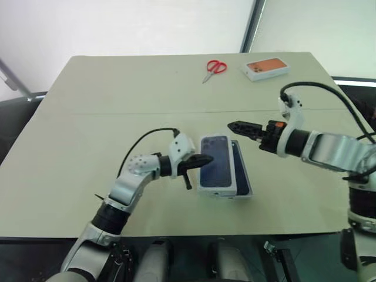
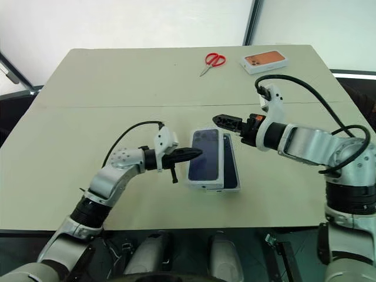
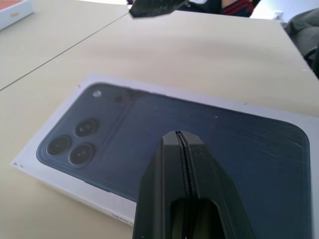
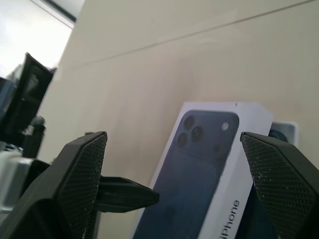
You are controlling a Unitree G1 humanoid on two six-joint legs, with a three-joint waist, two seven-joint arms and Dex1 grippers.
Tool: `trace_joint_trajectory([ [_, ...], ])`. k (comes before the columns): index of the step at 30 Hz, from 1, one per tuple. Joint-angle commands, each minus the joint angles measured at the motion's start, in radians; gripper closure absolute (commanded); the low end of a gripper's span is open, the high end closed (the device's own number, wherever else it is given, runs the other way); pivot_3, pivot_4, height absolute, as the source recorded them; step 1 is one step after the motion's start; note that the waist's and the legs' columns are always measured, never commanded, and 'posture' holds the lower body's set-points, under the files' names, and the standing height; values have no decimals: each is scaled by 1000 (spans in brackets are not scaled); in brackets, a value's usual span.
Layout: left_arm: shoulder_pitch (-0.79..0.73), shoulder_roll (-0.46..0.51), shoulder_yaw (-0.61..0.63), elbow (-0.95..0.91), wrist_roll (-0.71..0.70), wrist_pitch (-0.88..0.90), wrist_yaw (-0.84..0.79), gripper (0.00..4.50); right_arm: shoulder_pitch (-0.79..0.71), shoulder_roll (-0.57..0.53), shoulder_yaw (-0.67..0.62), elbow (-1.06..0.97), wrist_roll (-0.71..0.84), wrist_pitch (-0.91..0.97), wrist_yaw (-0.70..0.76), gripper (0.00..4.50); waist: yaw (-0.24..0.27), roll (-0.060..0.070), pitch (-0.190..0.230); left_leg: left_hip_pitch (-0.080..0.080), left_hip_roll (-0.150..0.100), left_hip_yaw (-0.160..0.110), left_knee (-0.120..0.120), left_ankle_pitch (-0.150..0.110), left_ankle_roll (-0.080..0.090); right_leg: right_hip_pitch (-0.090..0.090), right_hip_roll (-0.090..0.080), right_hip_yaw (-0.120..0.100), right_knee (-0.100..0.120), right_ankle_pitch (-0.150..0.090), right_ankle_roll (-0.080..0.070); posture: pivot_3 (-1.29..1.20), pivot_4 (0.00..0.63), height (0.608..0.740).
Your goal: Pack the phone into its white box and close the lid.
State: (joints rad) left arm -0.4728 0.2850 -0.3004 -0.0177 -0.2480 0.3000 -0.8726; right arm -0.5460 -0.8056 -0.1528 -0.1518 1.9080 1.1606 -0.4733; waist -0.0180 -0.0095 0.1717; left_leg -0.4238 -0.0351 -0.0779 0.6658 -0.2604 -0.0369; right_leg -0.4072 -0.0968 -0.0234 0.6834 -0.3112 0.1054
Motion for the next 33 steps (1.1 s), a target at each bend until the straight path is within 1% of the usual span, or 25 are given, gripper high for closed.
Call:
trace_joint_trajectory([
  [1,-17,-9,45,-25,-20,9,23,4500,-19,-66,37,-46,-191,31,147,37,2,0,0,0,0,0,0,0,0,0,0,0,0,0,0,0,150,697],
  [3,-16,-3,88,-47,-44,31,43,4500,-25,-99,58,-63,-314,29,239,37,4,0,0,0,0,0,0,0,0,0,0,0,0,0,0,0,150,697],
  [5,-11,17,169,-88,-103,123,79,4500,-31,-159,106,-94,-494,-4,363,37,4,0,0,0,0,-1,0,0,0,0,0,0,0,0,0,0,150,697],
  [7,-3,63,257,-126,-209,354,115,4500,-29,-218,166,-128,-676,-59,493,575,2,0,0,-1,0,-1,0,0,0,-1,0,0,0,0,0,0,150,697],
  [8,9,91,276,-138,-214,398,127,4500,-19,-251,202,-149,-757,-90,563,919,0,0,0,0,0,-2,0,0,0,-1,0,0,-1,0,0,0,150,697],
  [10,43,147,280,-179,-213,420,116,4500,6,-315,278,-194,-921,-161,682,1894,-2,1,0,0,0,-2,0,0,0,-1,0,0,-1,0,0,0,150,697],
  [13,68,193,257,-212,-200,433,104,4500,32,-346,324,-208,-1066,-227,803,3507,4,0,0,0,0,-1,0,0,0,0,0,0,-1,0,0,0,150,697],
  [15,65,205,220,-214,-179,451,106,4500,48,-369,352,-225,-1156,-269,886,4471,12,0,1,0,-1,-2,0,0,0,0,-1,0,-1,0,0,0,150,697],
  [17,53,209,179,-219,-173,478,104,4500,62,-388,372,-242,-1233,-308,960,4471,14,0,1,-1,-1,-2,1,0,0,0,-2,-1,-2,0,0,0,150,697],
  [18,39,212,139,-218,-156,504,109,4500,73,-399,378,-255,-1269,-336,999,4471,13,0,1,-1,-2,-2,1,0,0,0,-2,-1,-2,0,0,0,150,697],
  [22,-6,196,-1,-212,-111,513,85,4500,103,-400,367,-281,-1346,-372,1099,4471,8,0,1,-1,-2,-2,0,0,0,1,-2,-1,-2,0,0,0,150,697],
  [26,-46,136,-30,-178,-108,519,106,4500,129,-382,350,-313,-1392,-376,1148,4471,5,0,1,-1,-2,-2,0,0,0,1,-2,-1,-2,0,0,0,150,697],
  [33,-63,85,-73,-192,-110,510,85,4500,154,-335,333,-363,-1427,-349,1183,4471,7,0,1,0,-2,-2,1,0,0,1,-2,-1,-2,0,0,0,150,697],
])
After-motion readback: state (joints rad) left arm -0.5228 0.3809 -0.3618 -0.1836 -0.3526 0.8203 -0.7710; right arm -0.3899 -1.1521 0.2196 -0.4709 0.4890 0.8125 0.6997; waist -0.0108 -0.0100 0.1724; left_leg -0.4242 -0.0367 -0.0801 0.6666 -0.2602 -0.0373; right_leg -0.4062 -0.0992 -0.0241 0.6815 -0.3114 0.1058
